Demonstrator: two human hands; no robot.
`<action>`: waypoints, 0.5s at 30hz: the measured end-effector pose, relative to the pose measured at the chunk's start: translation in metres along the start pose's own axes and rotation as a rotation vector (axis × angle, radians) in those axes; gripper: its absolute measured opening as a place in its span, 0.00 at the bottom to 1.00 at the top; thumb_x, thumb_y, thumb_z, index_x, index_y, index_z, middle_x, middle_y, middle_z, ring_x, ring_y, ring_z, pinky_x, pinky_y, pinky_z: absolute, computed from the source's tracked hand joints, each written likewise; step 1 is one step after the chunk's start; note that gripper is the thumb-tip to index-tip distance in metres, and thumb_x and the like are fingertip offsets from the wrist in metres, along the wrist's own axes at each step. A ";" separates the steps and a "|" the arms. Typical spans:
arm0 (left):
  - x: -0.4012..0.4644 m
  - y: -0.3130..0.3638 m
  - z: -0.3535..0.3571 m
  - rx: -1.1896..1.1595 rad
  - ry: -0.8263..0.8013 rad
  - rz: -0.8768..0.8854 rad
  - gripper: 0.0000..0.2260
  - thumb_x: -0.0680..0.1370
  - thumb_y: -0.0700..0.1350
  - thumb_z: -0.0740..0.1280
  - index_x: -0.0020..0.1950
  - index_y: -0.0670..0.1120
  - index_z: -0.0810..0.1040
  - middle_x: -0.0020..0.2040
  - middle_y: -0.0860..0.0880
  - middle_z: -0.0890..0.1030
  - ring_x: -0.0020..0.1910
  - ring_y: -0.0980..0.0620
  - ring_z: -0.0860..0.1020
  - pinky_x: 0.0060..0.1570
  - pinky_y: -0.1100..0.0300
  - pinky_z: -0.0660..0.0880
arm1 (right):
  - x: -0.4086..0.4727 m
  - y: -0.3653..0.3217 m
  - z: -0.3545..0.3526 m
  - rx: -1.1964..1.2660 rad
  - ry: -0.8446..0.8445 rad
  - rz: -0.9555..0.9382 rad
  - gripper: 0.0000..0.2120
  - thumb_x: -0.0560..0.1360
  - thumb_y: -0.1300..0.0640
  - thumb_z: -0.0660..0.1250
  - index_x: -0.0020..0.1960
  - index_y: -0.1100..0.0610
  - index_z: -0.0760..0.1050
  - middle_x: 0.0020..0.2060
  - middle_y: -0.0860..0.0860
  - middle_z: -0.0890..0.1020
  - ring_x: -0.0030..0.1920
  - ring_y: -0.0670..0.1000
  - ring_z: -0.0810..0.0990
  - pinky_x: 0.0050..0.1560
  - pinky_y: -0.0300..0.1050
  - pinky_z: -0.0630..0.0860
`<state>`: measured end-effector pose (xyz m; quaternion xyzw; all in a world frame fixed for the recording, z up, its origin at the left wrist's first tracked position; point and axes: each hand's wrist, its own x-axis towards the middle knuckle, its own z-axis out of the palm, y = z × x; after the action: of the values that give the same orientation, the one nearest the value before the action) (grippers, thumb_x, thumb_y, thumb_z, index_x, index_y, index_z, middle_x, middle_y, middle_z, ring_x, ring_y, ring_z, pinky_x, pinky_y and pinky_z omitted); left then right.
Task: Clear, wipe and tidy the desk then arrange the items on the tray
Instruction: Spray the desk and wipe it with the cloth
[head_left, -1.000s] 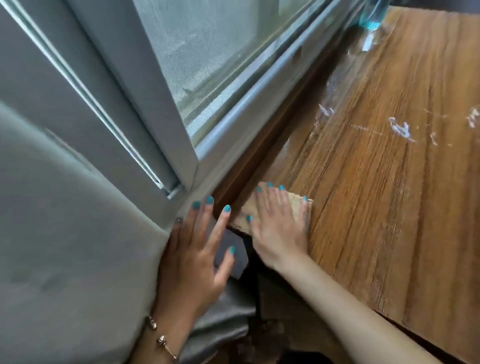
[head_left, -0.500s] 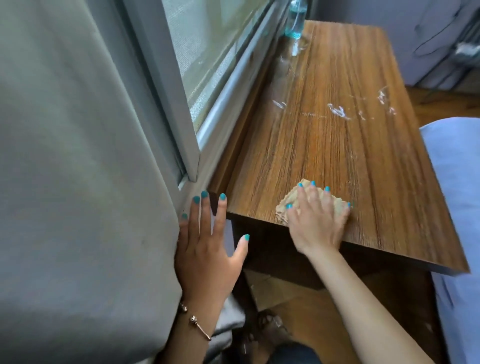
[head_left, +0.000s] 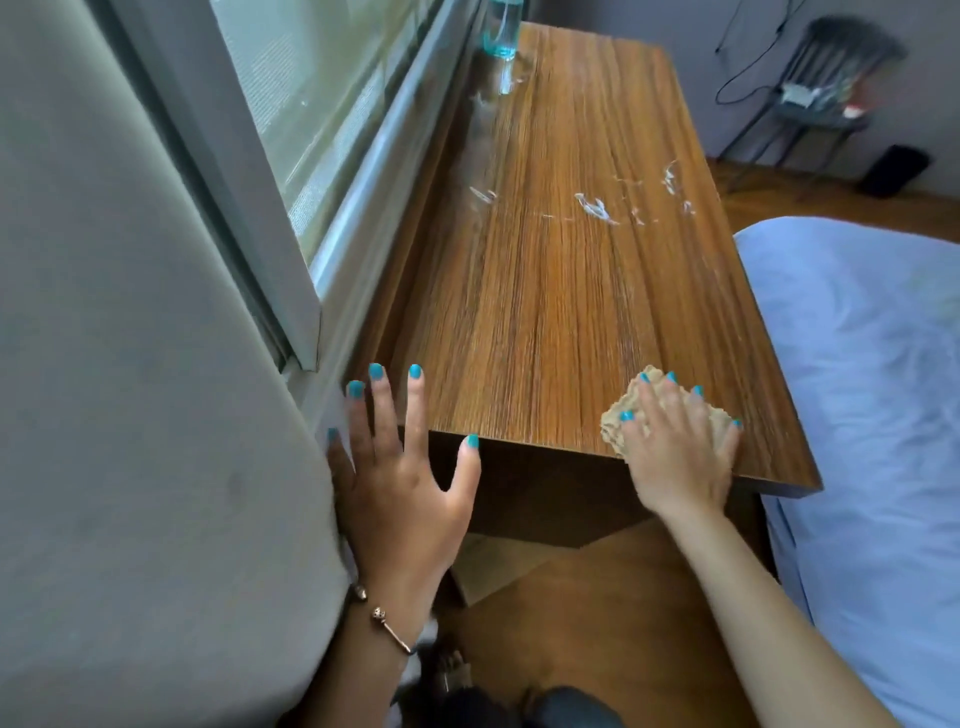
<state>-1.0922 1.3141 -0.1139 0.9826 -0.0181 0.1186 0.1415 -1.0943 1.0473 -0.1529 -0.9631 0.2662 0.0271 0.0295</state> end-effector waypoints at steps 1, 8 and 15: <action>0.000 0.005 0.002 -0.016 -0.009 0.004 0.33 0.77 0.64 0.52 0.79 0.51 0.54 0.79 0.47 0.51 0.78 0.46 0.48 0.73 0.54 0.34 | -0.002 -0.015 0.001 -0.007 0.026 0.049 0.28 0.79 0.39 0.40 0.79 0.42 0.48 0.79 0.46 0.52 0.78 0.53 0.48 0.74 0.67 0.45; 0.027 0.037 0.031 -0.209 -0.101 0.019 0.29 0.80 0.62 0.47 0.79 0.52 0.49 0.80 0.48 0.47 0.78 0.50 0.40 0.74 0.51 0.38 | -0.007 -0.091 0.003 0.030 -0.031 -0.437 0.28 0.79 0.38 0.41 0.78 0.40 0.48 0.79 0.46 0.51 0.79 0.51 0.45 0.73 0.63 0.38; 0.048 0.113 0.068 -0.224 -0.201 0.059 0.29 0.81 0.62 0.44 0.79 0.55 0.41 0.79 0.49 0.40 0.77 0.50 0.36 0.74 0.52 0.35 | 0.019 0.101 -0.006 -0.013 -0.037 -0.019 0.31 0.75 0.38 0.36 0.78 0.39 0.45 0.79 0.44 0.51 0.78 0.50 0.47 0.75 0.63 0.44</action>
<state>-1.0376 1.1863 -0.1349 0.9667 -0.0739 0.0211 0.2442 -1.1294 0.9505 -0.1529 -0.9651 0.2561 0.0464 0.0282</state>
